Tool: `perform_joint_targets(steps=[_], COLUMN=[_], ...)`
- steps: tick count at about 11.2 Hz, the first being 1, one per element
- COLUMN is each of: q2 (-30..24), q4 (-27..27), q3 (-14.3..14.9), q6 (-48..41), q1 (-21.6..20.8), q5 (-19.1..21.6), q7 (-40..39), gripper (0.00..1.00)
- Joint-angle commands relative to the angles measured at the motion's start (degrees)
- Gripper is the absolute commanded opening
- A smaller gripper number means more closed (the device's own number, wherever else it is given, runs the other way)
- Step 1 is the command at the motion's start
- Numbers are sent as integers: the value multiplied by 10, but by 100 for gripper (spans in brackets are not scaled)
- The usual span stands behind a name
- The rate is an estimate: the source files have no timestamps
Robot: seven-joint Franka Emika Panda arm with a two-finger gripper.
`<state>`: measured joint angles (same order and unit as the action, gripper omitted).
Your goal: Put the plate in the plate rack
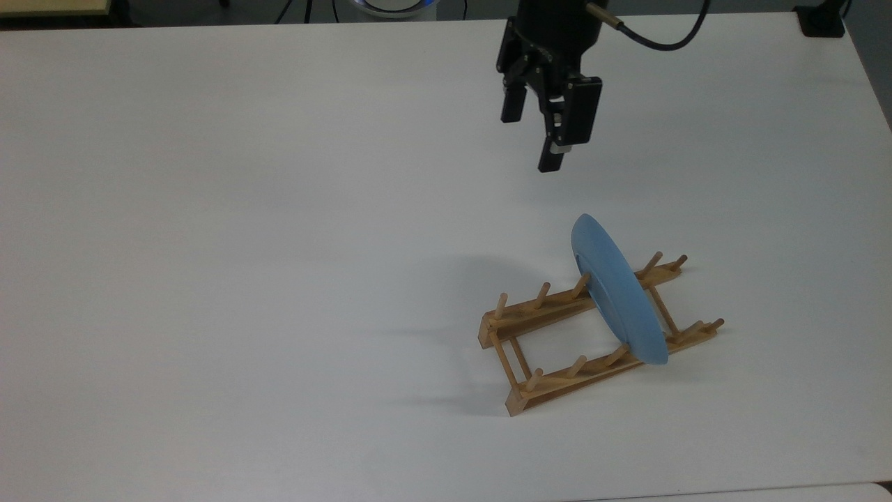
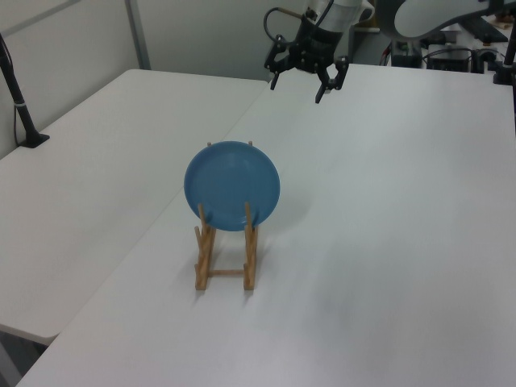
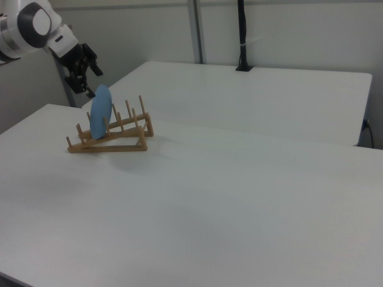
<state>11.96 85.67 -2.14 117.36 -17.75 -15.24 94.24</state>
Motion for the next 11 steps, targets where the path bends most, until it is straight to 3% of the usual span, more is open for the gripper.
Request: perform_joint_targets(steps=[1, 5, 9, 11], q2=[-38, -84, -126, -143], q4=[18, 18, 21, 41], q3=[-2, -1, 5, 8], q6=[-50, -142, -239, -245], q1=[40, 104, 178, 197], q5=[58, 137, 143, 143], q7=[-119, -318, -561, -671], gripper=[100, 100, 100, 100])
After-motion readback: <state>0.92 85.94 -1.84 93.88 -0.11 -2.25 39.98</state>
